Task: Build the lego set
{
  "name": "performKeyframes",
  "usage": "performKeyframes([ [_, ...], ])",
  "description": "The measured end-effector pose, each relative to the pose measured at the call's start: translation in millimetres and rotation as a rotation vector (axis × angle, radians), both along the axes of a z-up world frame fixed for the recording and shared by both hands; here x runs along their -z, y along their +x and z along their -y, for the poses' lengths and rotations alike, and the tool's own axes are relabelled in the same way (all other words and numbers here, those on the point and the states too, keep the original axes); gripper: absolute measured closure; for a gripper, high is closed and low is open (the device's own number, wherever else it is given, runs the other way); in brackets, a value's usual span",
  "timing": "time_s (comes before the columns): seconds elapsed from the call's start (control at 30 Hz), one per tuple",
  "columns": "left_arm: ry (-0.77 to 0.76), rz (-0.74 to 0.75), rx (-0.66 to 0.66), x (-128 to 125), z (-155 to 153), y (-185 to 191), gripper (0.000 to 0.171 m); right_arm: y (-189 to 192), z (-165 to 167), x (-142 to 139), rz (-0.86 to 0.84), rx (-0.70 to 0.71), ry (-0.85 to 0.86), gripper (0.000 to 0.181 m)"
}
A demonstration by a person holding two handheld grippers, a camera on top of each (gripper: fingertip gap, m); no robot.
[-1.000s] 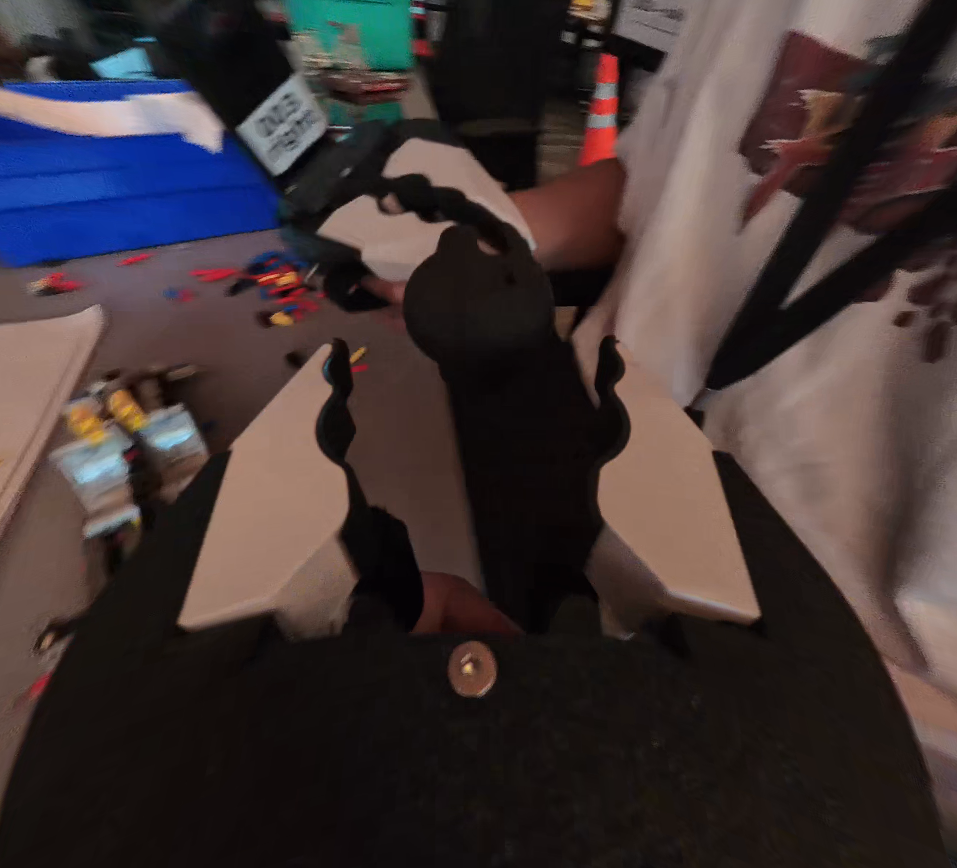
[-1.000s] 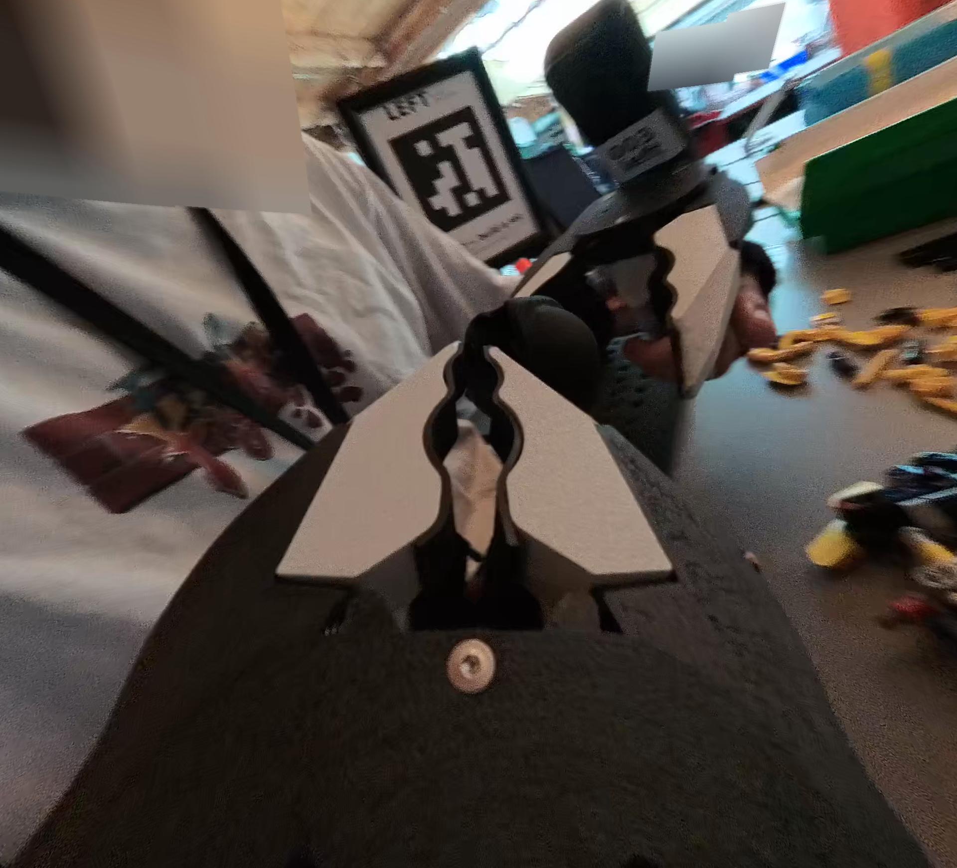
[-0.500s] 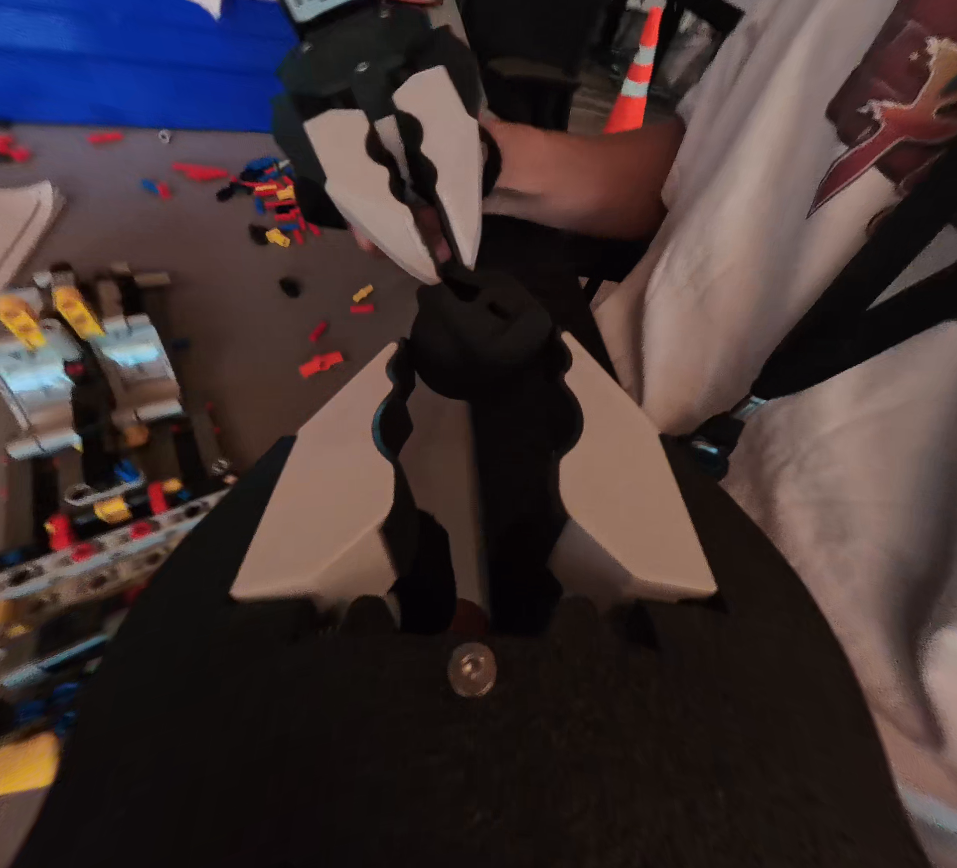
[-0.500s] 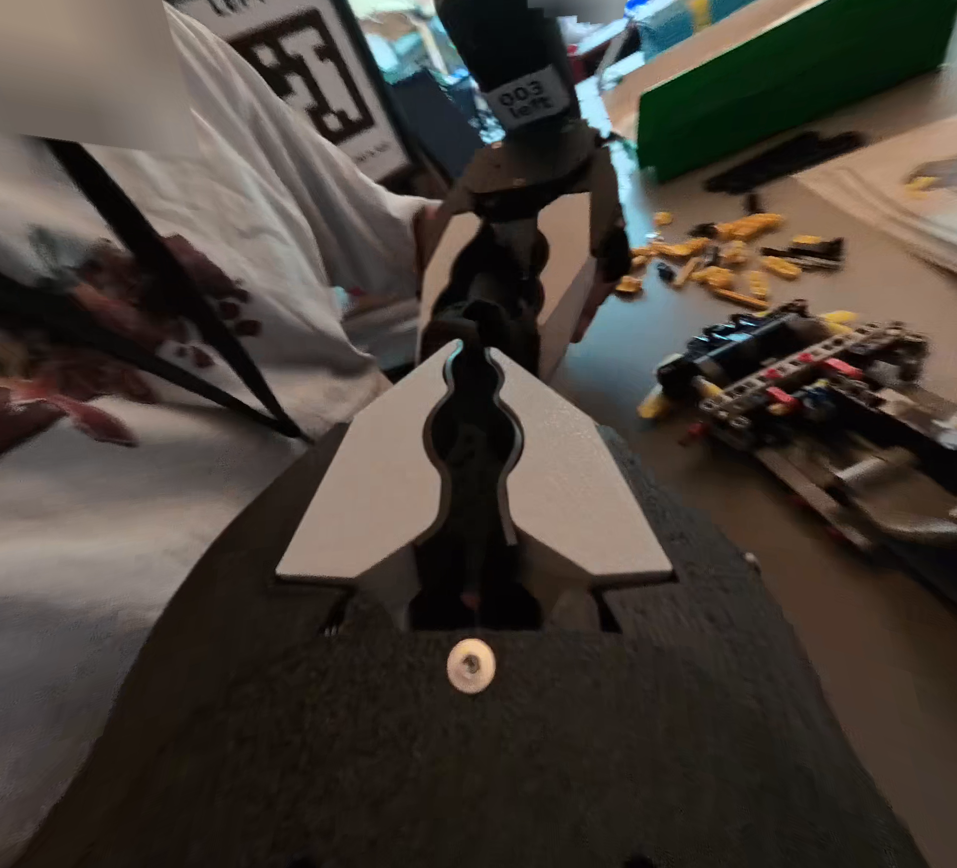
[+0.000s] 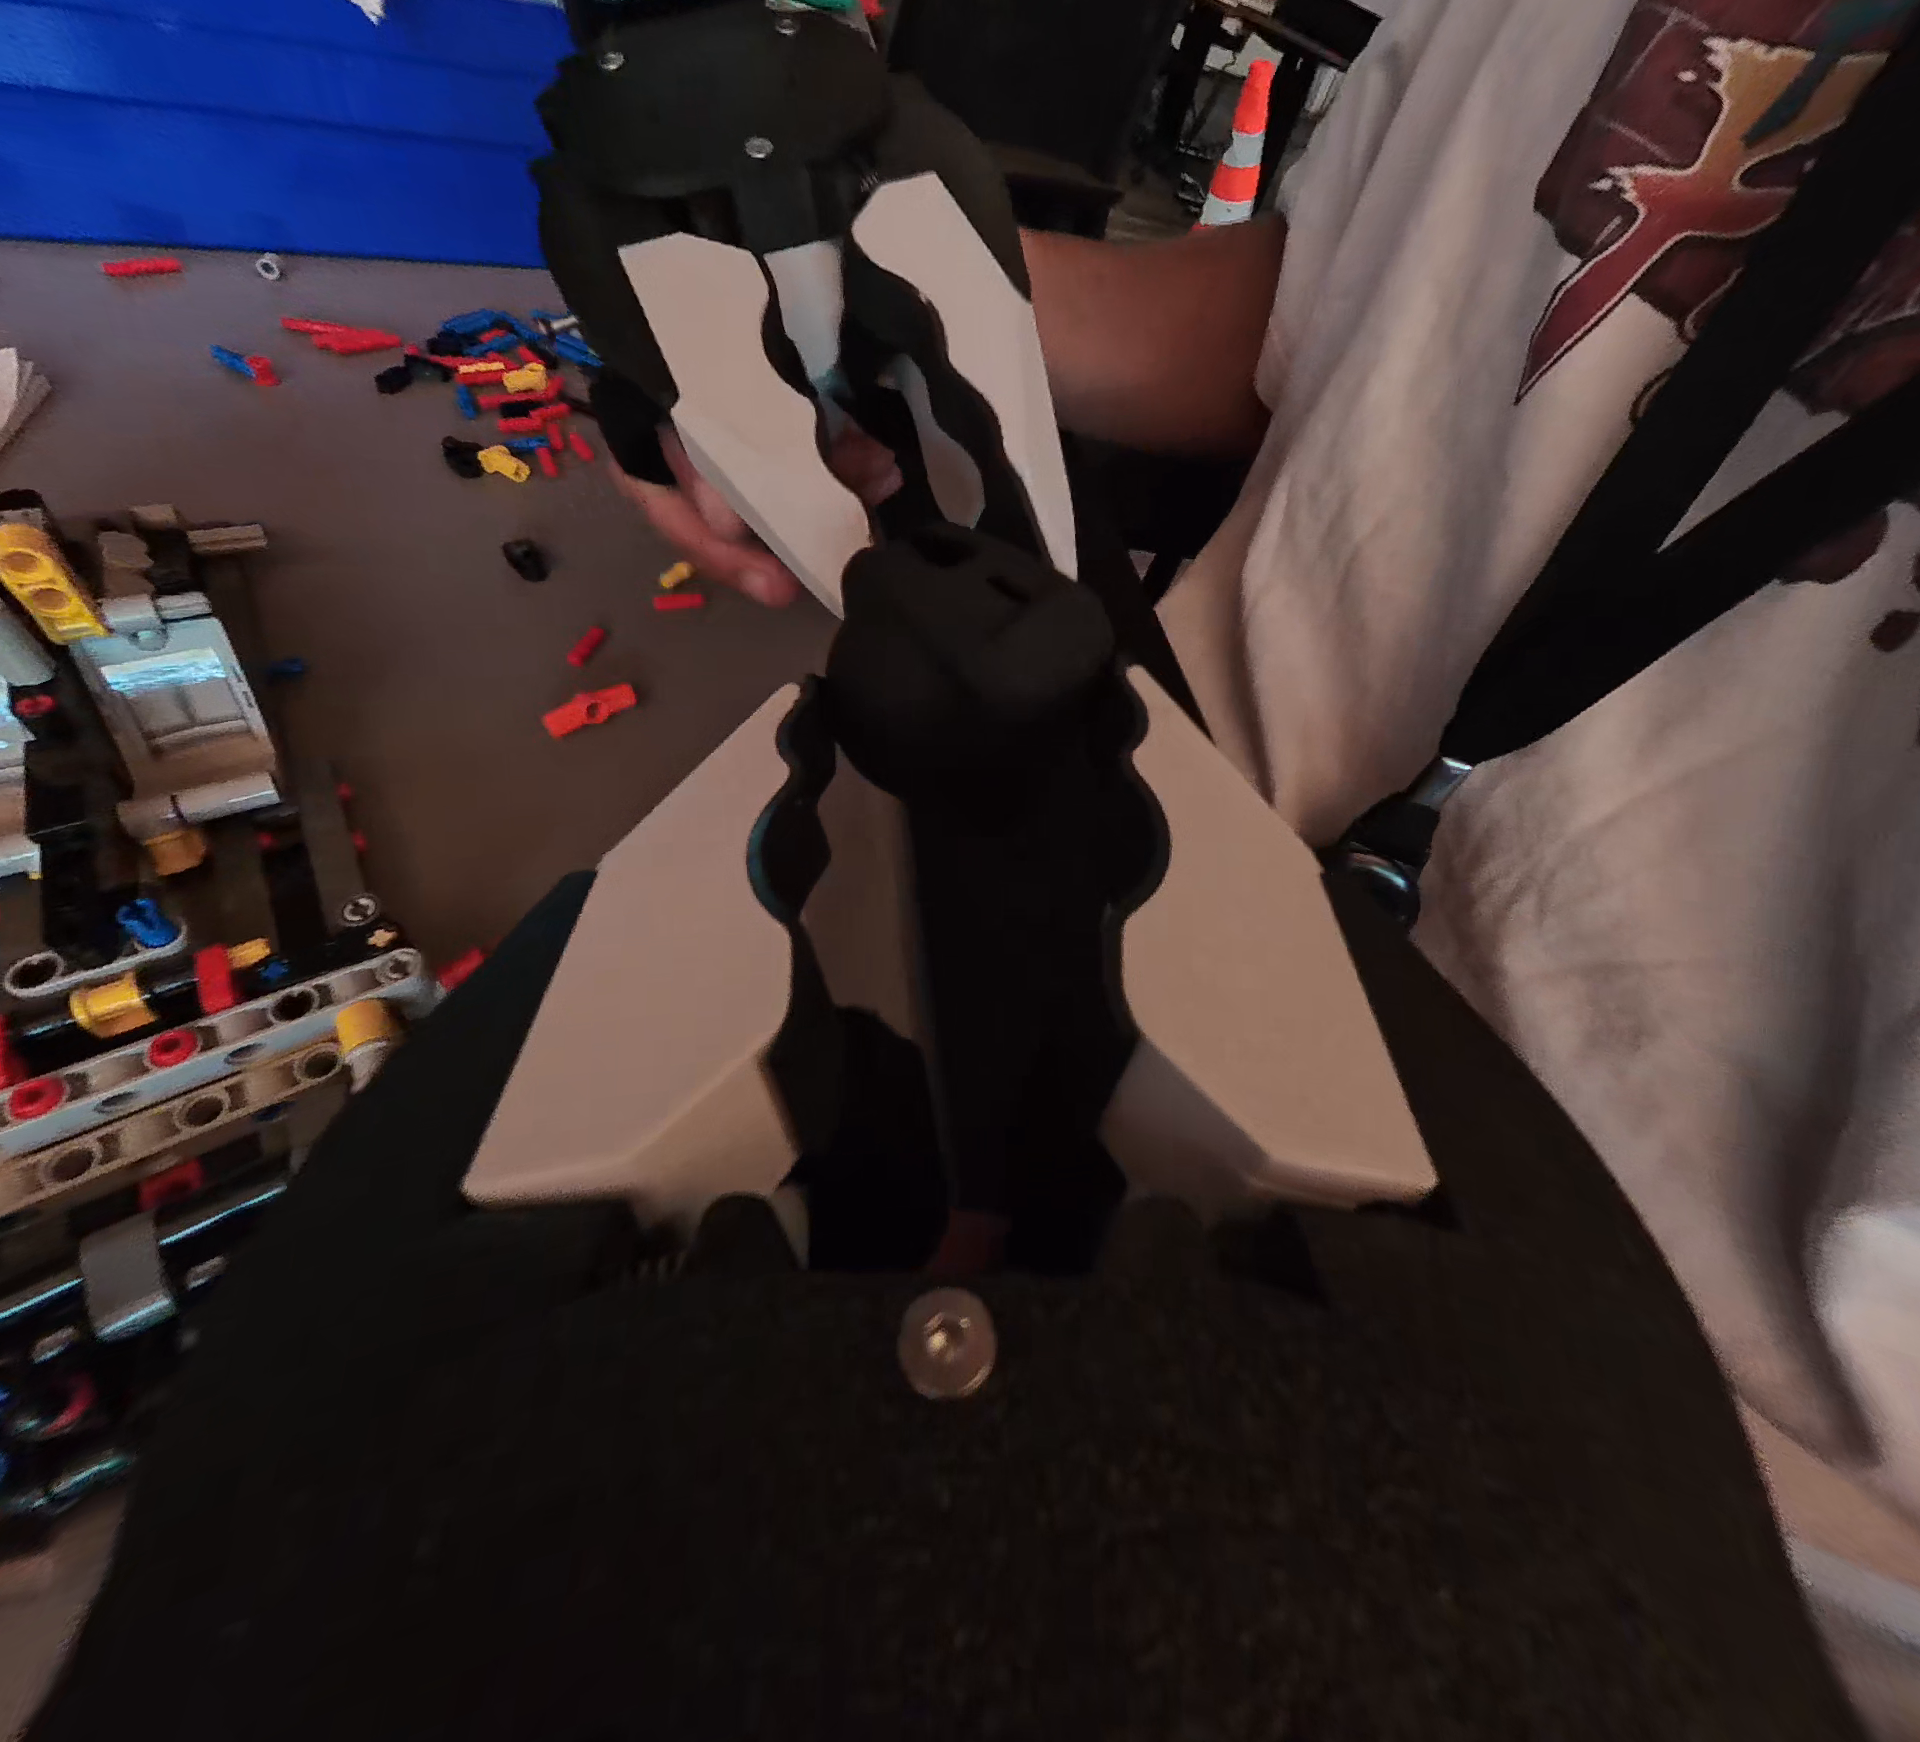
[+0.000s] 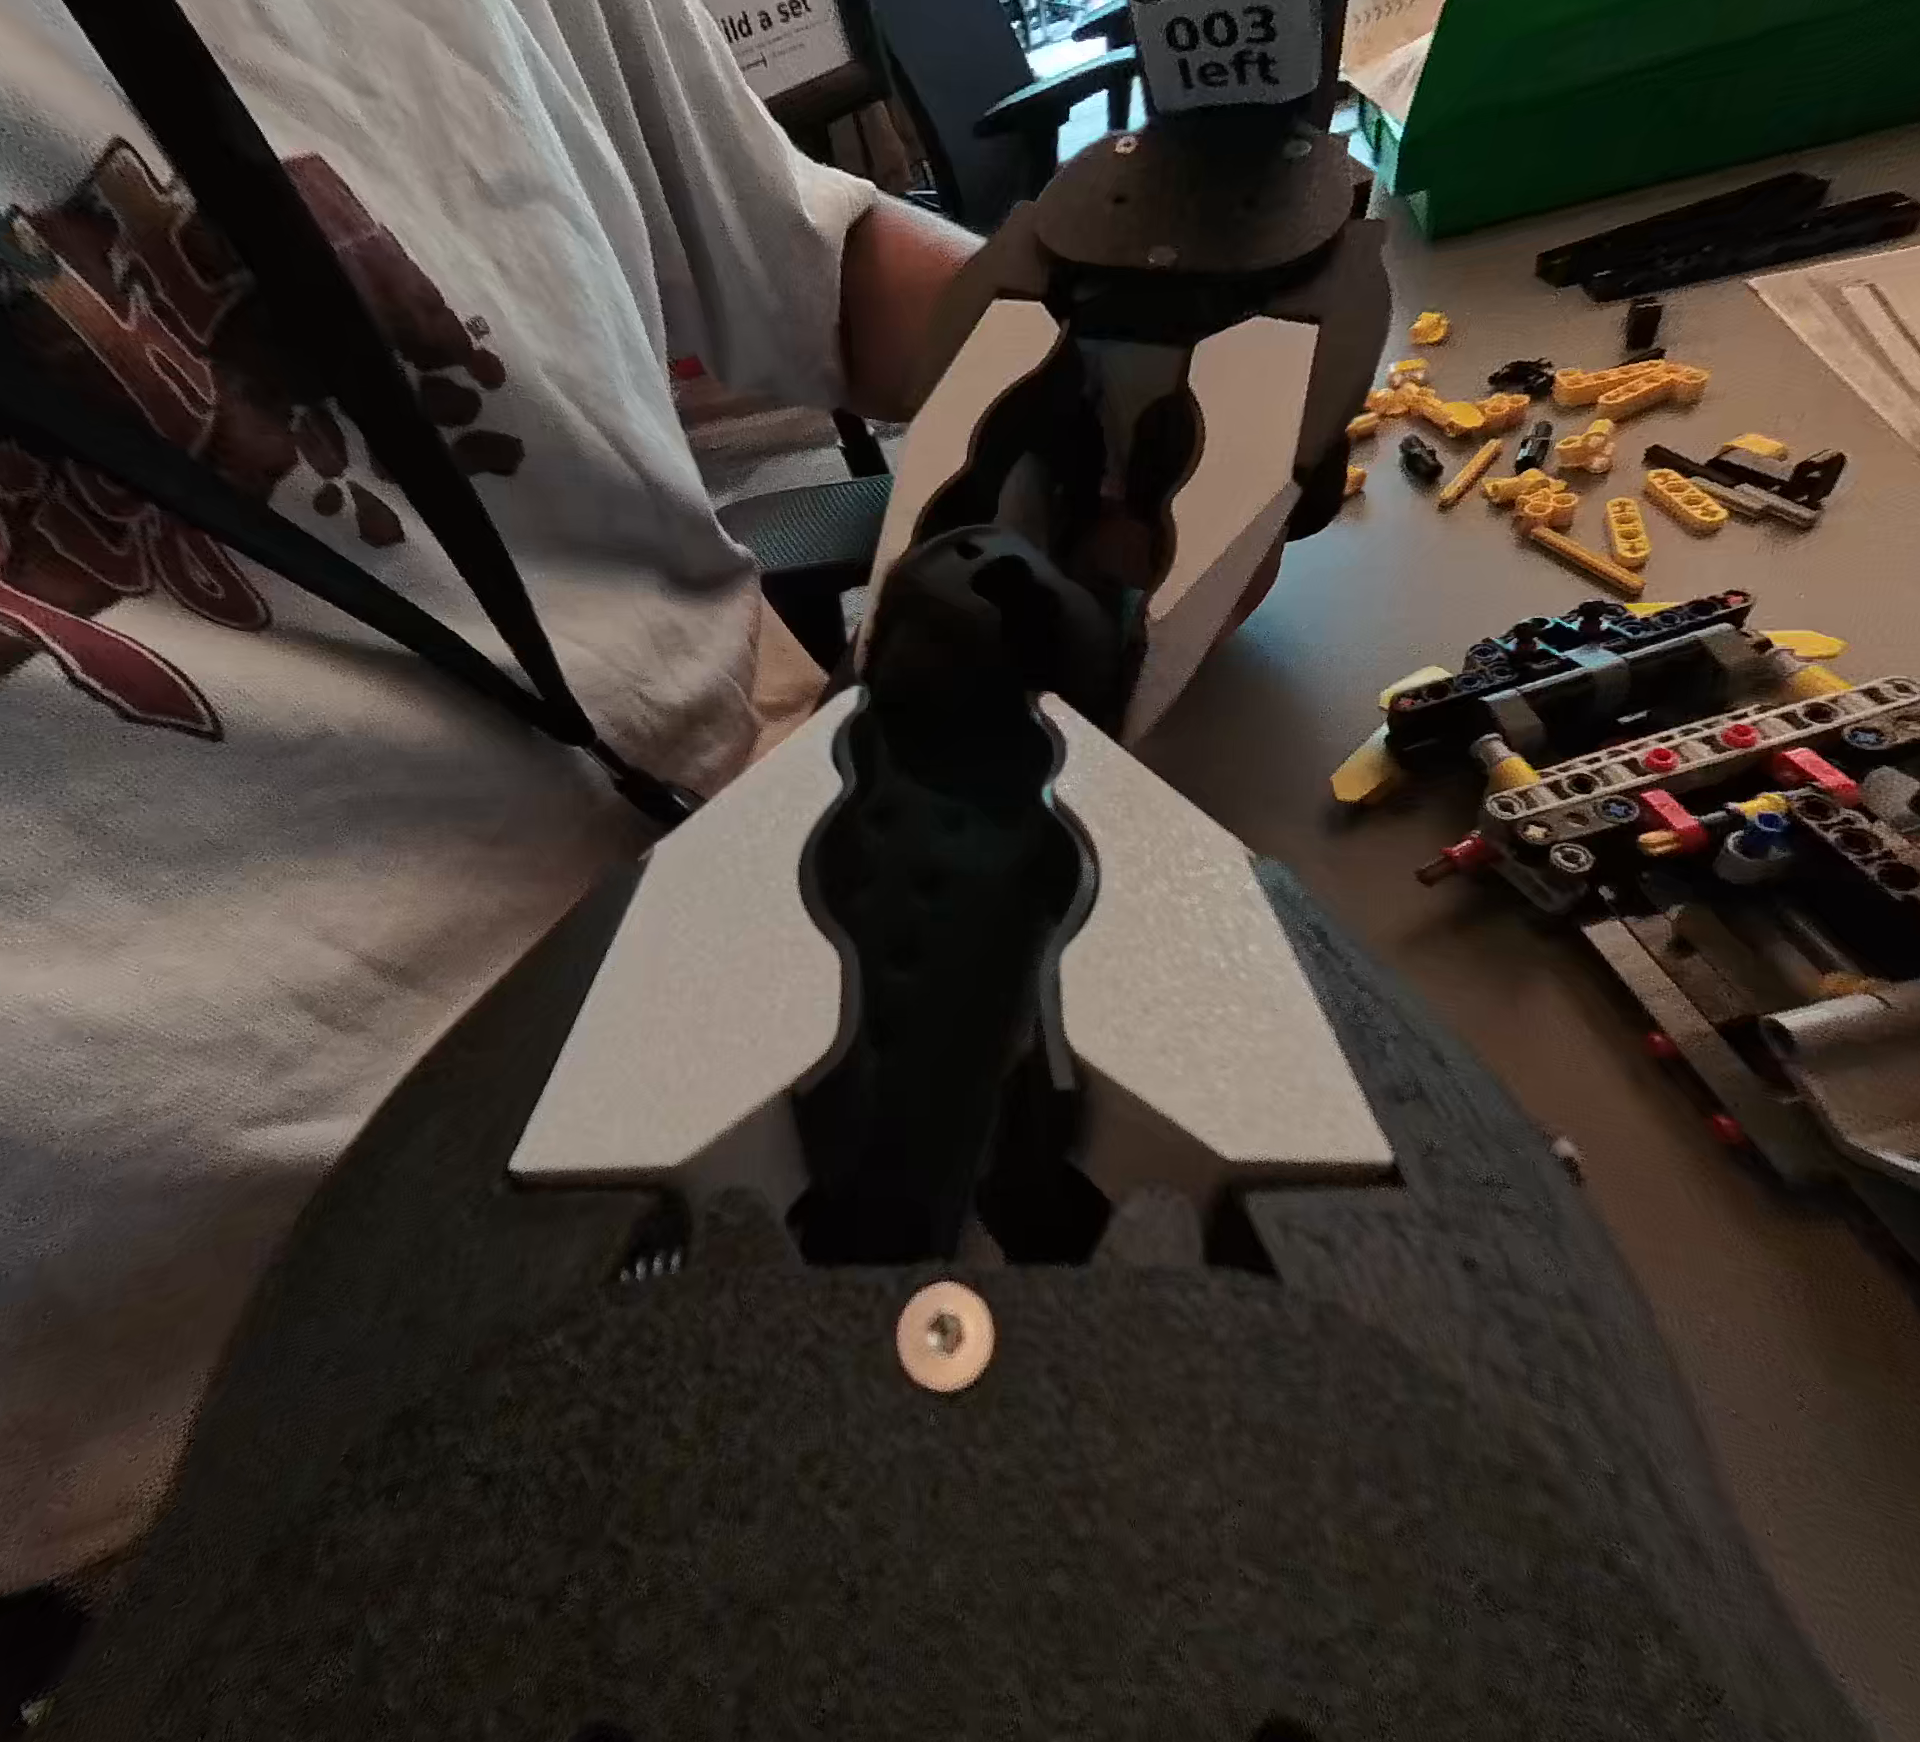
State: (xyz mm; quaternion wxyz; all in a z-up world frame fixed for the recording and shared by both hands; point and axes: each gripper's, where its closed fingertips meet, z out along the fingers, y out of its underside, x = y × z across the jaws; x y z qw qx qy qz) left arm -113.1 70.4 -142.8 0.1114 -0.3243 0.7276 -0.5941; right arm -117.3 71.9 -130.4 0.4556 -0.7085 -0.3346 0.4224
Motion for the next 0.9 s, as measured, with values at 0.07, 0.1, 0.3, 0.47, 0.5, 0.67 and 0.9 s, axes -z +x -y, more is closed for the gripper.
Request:
performKeyframes([
  [0.07, 0.012, -0.006, 0.014, 5.0, 3.9, -1.7, 0.124, -2.7, 4.3, 6.2, 0.033, -0.01, 0.028, 0.154],
  [0.1, 0.022, -0.009, 0.014, 7.1, 4.9, -1.4, 0.124, -2.8, 5.8, 8.9, 0.05, -0.019, 0.034, 0.154],
  [0.3, 0.052, 0.022, -0.101, 2.4, -6.3, 11.2, 0.125, 6.1, -3.6, 24.3, 0.256, 0.067, 0.043, 0.157],
  [0.47, 0.111, 0.056, -0.188, 2.0, -10.9, 15.6, 0.124, 10.0, -8.2, 22.5, 0.267, 0.193, 0.09, 0.161],
  [0.5, 0.116, 0.059, -0.202, 2.0, -12.2, 16.1, 0.124, 10.0, -9.8, 23.2, 0.264, 0.22, 0.088, 0.162],
  [0.67, 0.177, 0.076, -0.224, 7.0, -12.4, 15.8, 0.124, 0.0, -7.2, 28.6, 0.245, 0.224, 0.062, 0.173],
  [0.9, 0.314, 0.112, -0.276, 10.5, -24.1, 16.8, 0.125, 0.2, -7.6, 32.1, 0.121, 0.163, -0.077, 0.176],
])
